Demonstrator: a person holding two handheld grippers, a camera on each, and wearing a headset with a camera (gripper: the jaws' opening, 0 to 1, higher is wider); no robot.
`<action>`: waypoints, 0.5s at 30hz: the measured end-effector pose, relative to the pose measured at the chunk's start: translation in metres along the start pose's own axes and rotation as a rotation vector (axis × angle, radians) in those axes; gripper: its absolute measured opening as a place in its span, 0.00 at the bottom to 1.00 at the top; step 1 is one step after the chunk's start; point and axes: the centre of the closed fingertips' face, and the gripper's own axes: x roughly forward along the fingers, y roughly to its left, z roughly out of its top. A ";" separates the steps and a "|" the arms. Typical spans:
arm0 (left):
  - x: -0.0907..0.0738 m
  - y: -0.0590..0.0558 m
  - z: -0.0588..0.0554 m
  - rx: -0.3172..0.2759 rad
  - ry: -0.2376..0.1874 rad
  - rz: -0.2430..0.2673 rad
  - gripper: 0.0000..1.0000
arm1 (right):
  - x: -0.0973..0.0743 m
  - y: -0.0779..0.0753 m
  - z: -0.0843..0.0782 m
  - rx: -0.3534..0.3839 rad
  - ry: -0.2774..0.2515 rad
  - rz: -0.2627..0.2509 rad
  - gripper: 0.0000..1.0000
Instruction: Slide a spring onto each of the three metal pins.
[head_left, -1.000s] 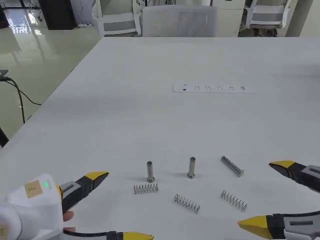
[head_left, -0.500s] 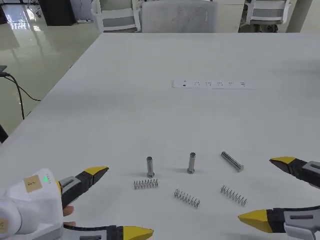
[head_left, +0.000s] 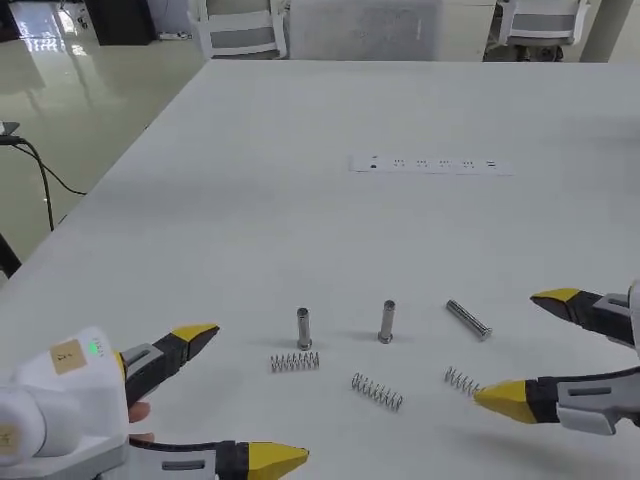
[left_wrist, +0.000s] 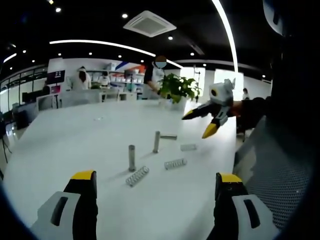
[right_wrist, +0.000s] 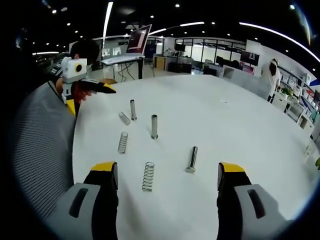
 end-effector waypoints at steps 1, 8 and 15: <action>0.000 0.000 0.000 0.000 0.000 0.000 0.95 | 0.001 -0.003 0.001 -0.002 0.005 -0.002 0.79; -0.001 0.001 0.000 -0.005 -0.002 0.006 0.95 | 0.009 -0.022 0.005 0.018 0.045 -0.034 0.69; 0.000 0.000 -0.001 -0.007 0.002 0.002 0.95 | 0.019 -0.033 0.007 0.029 0.093 -0.037 0.59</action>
